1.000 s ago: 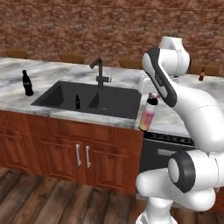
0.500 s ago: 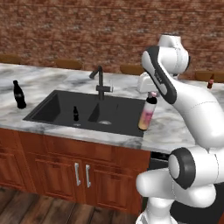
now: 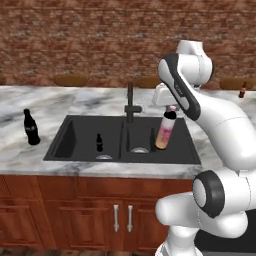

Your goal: Place the large bottle from the dining counter next to the other large bottle outside the sink, and place the small bottle from the dining counter next to the other small bottle inside the sink.

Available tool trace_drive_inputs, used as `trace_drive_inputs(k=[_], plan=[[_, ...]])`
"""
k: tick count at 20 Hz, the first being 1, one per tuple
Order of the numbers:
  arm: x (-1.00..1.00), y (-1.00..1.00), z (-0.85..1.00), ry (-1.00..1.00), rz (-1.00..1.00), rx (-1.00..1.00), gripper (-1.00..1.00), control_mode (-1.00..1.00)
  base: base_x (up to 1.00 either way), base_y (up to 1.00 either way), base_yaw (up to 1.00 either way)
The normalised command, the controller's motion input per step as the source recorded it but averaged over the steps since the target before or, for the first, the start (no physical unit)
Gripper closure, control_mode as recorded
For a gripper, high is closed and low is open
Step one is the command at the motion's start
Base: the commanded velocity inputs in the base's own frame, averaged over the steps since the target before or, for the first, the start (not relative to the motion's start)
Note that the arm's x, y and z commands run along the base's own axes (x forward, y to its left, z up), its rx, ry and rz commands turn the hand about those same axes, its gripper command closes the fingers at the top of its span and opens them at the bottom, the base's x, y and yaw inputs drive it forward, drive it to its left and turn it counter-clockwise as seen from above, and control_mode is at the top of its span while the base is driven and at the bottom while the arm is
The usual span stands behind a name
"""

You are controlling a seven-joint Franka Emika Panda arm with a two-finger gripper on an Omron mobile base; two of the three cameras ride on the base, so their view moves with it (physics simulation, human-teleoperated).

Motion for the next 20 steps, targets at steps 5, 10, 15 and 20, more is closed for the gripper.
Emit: trace_drive_inputs(k=[5, 10, 15, 20], plan=[[0.0, 0.0, 0.0, 0.0, 0.0, 0.0, 1.0, 1.0, 0.04, 1.0, -0.36], [0.0, 0.0, 0.0, 0.0, 0.0, 0.0, 1.0, 1.0, 0.1, 1.0, -0.34], [0.0, 0.0, 0.0, 0.0, 0.0, 0.0, 1.0, 1.0, 0.21, 1.0, -0.33], [0.0, 0.0, 0.0, 0.0, 0.0, 0.0, 1.0, 1.0, 0.25, 0.94, -0.3]])
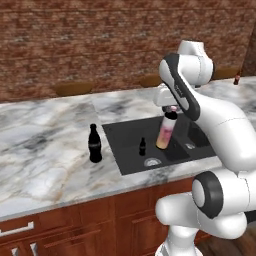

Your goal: Place the large bottle from the dining counter next to the other large bottle outside the sink, and place the small bottle from the dining counter next to the other small bottle inside the sink.

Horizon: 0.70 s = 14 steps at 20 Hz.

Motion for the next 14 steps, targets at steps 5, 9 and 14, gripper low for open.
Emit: trace_drive_inputs(k=[5, 9, 14], plan=[[0.0, 0.0, 0.0, 0.0, 0.0, 0.0, 1.0, 1.0, 0.12, 0.86, -0.24], [0.0, 0.0, 0.0, 0.0, 0.0, 0.0, 1.0, 1.0, 0.03, 0.55, -0.13], [0.0, 0.0, 0.0, 0.0, 0.0, 0.0, 1.0, 1.0, 0.0, 0.0, 0.0]])
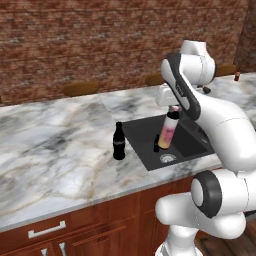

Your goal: Place the large bottle from the dining counter next to the other large bottle outside the sink, and place the small bottle from the dining counter next to the other small bottle inside the sink.

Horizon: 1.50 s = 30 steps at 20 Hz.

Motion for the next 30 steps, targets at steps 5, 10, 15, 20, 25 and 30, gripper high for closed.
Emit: trace_drive_inputs(k=[5, 10, 15, 20, 25, 30], plan=[[0.0, 0.0, 0.0, 0.0, 0.0, 0.0, 1.0, 1.0, 0.0, 0.0, 0.0], [0.0, 0.0, 0.0, 0.0, 0.0, 0.0, 1.0, 1.0, 0.0, 0.0, 0.0], [0.0, 0.0, 0.0, 0.0, 0.0, 0.0, 1.0, 1.0, 0.0, 0.0, 0.0], [0.0, 0.21, 0.0, 0.0, -0.05, 0.0, 1.0, -1.0, 0.0, 0.0, 0.0], [0.0, 0.4, -0.01, 0.0, -0.12, 0.0, 1.0, -1.0, 0.0, 0.0, 0.0], [0.01, 0.39, -0.18, -0.03, -0.14, 0.0, 1.0, -1.0, 0.0, 0.0, 0.0]])
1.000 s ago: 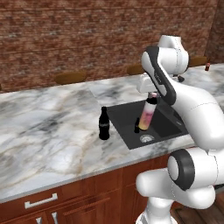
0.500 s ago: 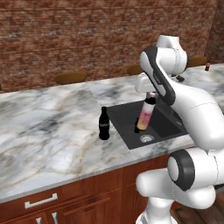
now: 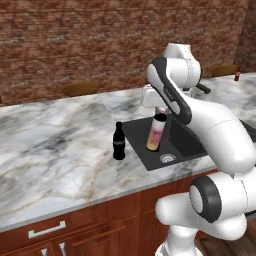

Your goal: Place the large bottle from the dining counter next to the other large bottle outside the sink, and place the small bottle from the dining counter next to the other small bottle inside the sink.

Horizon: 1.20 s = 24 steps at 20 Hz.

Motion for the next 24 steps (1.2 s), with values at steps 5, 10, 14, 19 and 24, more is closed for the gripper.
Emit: trace_drive_inputs(k=[5, 10, 14, 19, 24], plan=[[0.15, 0.46, -0.6, -0.04, -0.21, -0.01, 1.0, -1.0, 0.0, 0.0, 0.0], [0.17, 0.26, -0.45, 0.0, -0.25, -0.04, 1.0, -1.0, 0.0, 0.0, 0.0], [0.15, 0.0, -0.14, 0.05, -0.32, 0.0, 1.0, -1.0, 0.0, 0.0, 0.0], [0.15, 0.0, -0.07, 0.13, -0.25, 0.0, 1.0, -1.0, 0.0, 0.0, 0.0], [0.07, 0.0, -0.2, 0.06, -0.06, 0.0, 1.0, -1.0, 0.0, 0.0, 0.0]])
